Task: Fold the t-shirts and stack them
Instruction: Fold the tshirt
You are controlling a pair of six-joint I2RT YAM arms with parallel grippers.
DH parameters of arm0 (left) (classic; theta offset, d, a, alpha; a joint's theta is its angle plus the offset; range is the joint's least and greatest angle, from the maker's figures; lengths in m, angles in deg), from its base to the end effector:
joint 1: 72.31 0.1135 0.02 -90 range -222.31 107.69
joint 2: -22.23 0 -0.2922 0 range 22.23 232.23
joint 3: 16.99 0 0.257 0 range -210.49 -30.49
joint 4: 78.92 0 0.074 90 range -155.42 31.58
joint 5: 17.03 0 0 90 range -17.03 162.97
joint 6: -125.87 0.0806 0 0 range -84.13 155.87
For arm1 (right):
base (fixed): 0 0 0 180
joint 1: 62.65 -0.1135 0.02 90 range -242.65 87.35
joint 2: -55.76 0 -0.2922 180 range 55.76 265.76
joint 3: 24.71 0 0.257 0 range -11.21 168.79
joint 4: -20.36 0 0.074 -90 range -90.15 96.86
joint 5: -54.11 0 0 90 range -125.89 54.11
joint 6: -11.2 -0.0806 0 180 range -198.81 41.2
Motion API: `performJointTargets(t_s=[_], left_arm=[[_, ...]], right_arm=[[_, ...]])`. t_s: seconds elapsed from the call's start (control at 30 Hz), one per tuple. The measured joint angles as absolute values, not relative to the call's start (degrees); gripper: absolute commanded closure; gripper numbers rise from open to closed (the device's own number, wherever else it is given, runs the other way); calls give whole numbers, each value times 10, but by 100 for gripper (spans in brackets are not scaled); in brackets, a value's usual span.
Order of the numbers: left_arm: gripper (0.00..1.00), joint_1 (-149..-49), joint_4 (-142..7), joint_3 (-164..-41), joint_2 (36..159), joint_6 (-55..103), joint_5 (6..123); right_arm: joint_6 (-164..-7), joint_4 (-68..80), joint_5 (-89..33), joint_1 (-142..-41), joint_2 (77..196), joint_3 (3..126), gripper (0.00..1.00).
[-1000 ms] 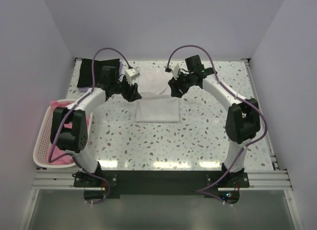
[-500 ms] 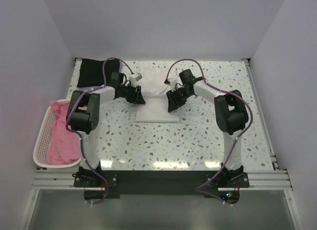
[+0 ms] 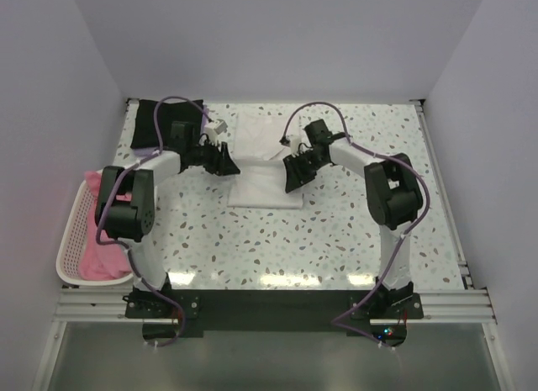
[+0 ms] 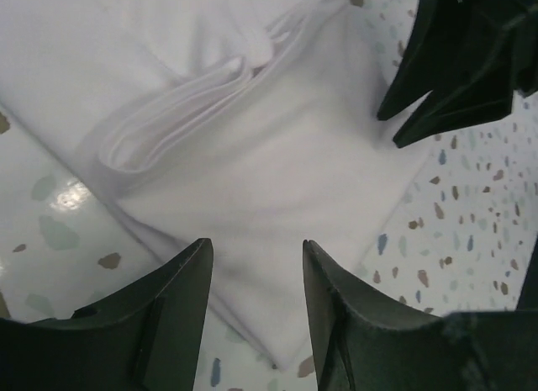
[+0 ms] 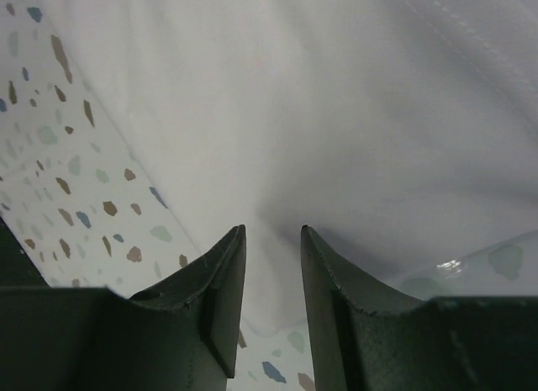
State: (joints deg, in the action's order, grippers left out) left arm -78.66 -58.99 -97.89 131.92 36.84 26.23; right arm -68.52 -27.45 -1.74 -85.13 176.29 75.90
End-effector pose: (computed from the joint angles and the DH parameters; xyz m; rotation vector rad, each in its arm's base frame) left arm 0.4198 -0.1058 0.1677 0.5145 2.2455 -1.0216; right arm 0.4109 0.2190 0.1474 -0.9147 2.5351 0.8779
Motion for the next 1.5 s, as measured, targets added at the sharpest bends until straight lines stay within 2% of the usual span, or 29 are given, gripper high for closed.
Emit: performJointTargets(t_s=[0.27,0.4,0.63,0.93,1.03,1.27,1.5], left_arm=[[49,-835,-680,-859,1210,285,186],[50,-851,-707,-817,1237,242,174],[52,-830,-722,-812,1321,226,161],[52,-813,-717,-803,1333,236,99],[51,-813,-657,-804,1311,291,101],[49,-812,-518,-822,1180,543,174],[48,-846,-526,-752,1063,770,266]], right_arm=[[-766,-246,47,-860,1680,708,67],[-808,-218,75,-874,1680,684,70],[-823,-202,87,-865,1739,649,71],[-811,-214,143,-817,1753,627,72],[-780,-238,142,-817,1741,627,69],[-650,-277,61,-819,1610,623,50],[-440,-219,-55,-860,1489,530,46]])
